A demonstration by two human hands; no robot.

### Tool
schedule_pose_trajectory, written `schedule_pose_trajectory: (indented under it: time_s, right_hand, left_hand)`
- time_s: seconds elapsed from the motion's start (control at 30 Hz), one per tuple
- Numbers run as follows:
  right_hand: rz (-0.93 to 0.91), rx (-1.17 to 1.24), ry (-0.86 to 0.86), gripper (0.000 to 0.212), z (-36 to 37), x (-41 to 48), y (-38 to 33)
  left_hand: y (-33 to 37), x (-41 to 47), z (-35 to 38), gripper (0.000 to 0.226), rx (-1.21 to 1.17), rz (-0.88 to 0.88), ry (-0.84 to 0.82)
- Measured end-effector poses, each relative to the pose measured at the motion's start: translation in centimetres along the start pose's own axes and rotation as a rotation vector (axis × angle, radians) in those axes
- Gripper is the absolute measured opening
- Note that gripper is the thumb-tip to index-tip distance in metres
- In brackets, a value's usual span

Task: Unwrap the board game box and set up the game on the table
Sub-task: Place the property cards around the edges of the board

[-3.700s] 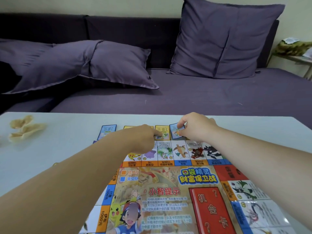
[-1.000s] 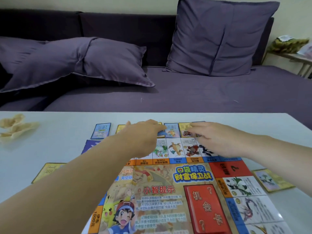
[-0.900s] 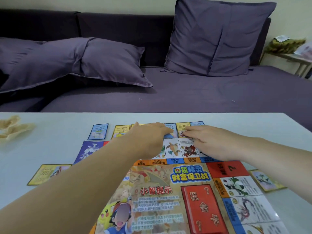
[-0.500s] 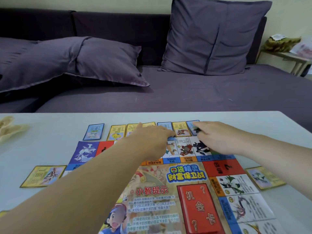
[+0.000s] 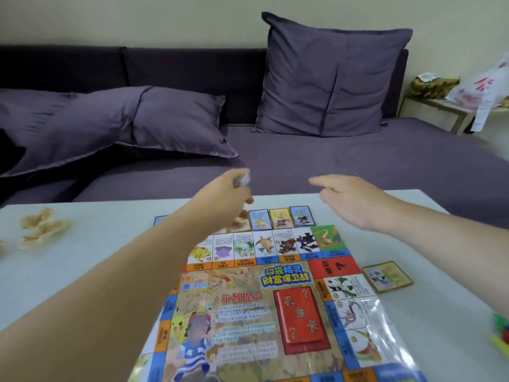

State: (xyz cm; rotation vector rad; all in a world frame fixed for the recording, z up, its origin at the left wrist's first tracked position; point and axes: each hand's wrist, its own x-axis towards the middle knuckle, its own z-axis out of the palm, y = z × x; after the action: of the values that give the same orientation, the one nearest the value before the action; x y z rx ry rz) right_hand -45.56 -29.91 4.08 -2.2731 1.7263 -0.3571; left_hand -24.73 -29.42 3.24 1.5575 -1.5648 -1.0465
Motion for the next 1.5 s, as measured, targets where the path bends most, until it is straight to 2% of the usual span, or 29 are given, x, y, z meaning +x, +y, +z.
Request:
schedule_pose_trajectory:
  time_s: [0.03,0.07,0.13,0.23,0.33,0.43,0.53,0.63,0.77,0.83,0.93,1.13,1.27,1.3,1.37,1.43,1.5]
  right_hand:
    - [-0.003,0.059,0.038,0.044,-1.3,-1.0,-0.6]
    - [-0.005,0.128,0.065,0.043,-2.4,-2.2,-1.2]
    - [-0.025,0.287,0.094,0.04,-4.0,-5.2,-2.6]
    - [-0.057,0.527,0.055,0.033,-4.7,-10.5,-5.0]
    - [-0.041,0.693,-0.035,0.026,-3.2,-15.9,-7.1]
    - [0.006,0.79,0.009,0.022,-0.3,-20.1,-8.1]
    - [0.11,0.933,0.069,0.022,1.9,-23.0,-7.7]
    - [0.165,0.972,0.077,0.028,3.4,-25.2,-7.0]
    - [0.164,1.056,-0.057,0.023,5.0,-27.1,-7.0]
    - [0.15,1.047,-0.089,0.021,5.4,-27.4,-7.1]
    - [0.142,0.941,-0.021,0.02,5.9,-27.2,-7.0]
    - [0.207,1.022,-0.034,0.023,6.6,-26.0,-6.3]
    - [0.29,1.083,0.182,0.02,5.7,-25.0,-4.3]
    - [0.303,1.056,0.226,0.02,5.5,-24.9,-3.9]
    - [0.287,0.942,0.201,0.02,5.5,-24.9,-3.8]
    - [0.233,0.832,0.075,0.013,6.2,-25.2,-4.9]
    - [0.175,0.703,-0.029,0.007,7.5,-25.3,-6.5]
  left_hand:
    - [1.0,-1.3,-0.5,0.015,-0.178,-0.056,0.018]
    - [1.9,-2.6,-1.0,0.012,-0.329,-0.102,0.034]
    - [3.3,-5.7,-1.8,0.022,-0.595,-0.175,0.047]
    - [4.3,-10.7,-2.4,0.025,-0.932,-0.227,0.026]
    - [4.0,-16.0,-0.9,0.032,-1.171,-0.261,-0.072]
    - [3.0,-20.9,1.9,0.033,-1.263,-0.262,-0.167]
    - [1.4,-24.7,3.9,0.029,-1.153,-0.246,-0.217]
    - [-0.2,-27.6,5.2,0.026,-1.052,-0.239,-0.26]
    - [-1.6,-29.8,6.5,0.021,-0.889,-0.224,-0.25]
    - [-1.9,-30.0,6.7,0.023,-0.82,-0.206,-0.256]
    - [-2.3,-29.8,7.0,0.026,-0.757,-0.195,-0.233]
    - [-2.3,-28.6,6.6,0.009,-0.582,-0.245,-0.118]
    - [-3.1,-27.5,3.0,0.014,-0.684,-0.246,0.158]
    - [-3.5,-27.3,1.9,0.016,-0.617,-0.234,0.234]
    - [-4.5,-27.1,0.3,0.018,-0.3,-0.211,0.321]
    - [-5.4,-27.4,-0.3,0.018,0.071,-0.153,0.295]
    - [-6.2,-28.0,0.2,0.024,0.4,-0.125,0.196]
